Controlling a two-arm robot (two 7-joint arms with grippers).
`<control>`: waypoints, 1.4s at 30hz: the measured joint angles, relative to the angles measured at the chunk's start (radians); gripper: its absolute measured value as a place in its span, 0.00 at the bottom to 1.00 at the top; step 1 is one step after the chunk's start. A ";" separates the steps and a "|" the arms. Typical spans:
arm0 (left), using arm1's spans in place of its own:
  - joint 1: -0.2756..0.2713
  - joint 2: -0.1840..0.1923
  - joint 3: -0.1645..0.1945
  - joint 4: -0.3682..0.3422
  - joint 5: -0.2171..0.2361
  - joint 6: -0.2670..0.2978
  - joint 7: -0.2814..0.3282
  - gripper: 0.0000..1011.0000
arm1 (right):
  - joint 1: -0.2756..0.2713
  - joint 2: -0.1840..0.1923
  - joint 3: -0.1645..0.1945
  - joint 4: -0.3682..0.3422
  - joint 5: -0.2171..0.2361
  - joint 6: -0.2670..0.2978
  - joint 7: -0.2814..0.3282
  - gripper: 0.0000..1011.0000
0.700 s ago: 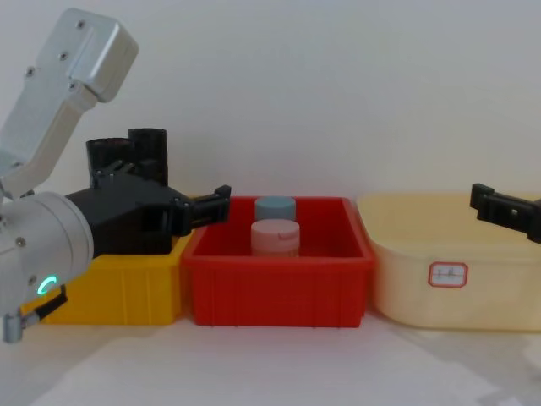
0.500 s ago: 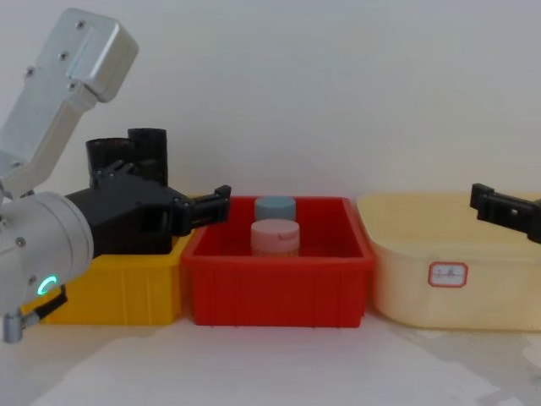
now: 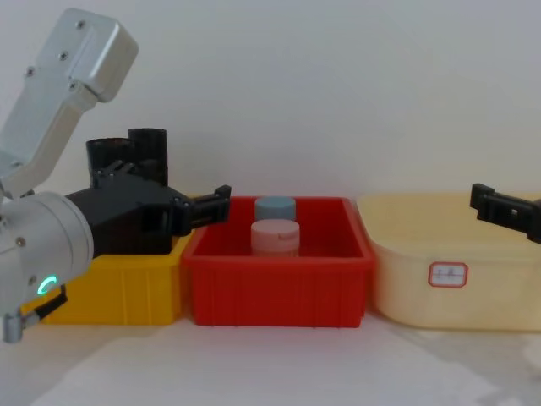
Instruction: Pick up the garbage bag with the one hand and transfer it to the other hand.
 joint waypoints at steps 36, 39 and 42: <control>-0.003 -0.003 -0.119 0.054 -0.028 -0.098 0.013 0.99 | 0.000 0.000 0.000 0.000 0.000 0.000 0.000 0.99; -0.012 -0.012 -0.129 0.078 -0.039 -0.106 0.010 0.99 | 0.000 0.000 0.000 0.000 0.000 0.000 0.000 0.99; -0.021 -0.020 -0.136 0.096 -0.049 -0.113 0.005 0.99 | 0.000 0.000 0.000 0.000 0.000 0.000 0.000 0.99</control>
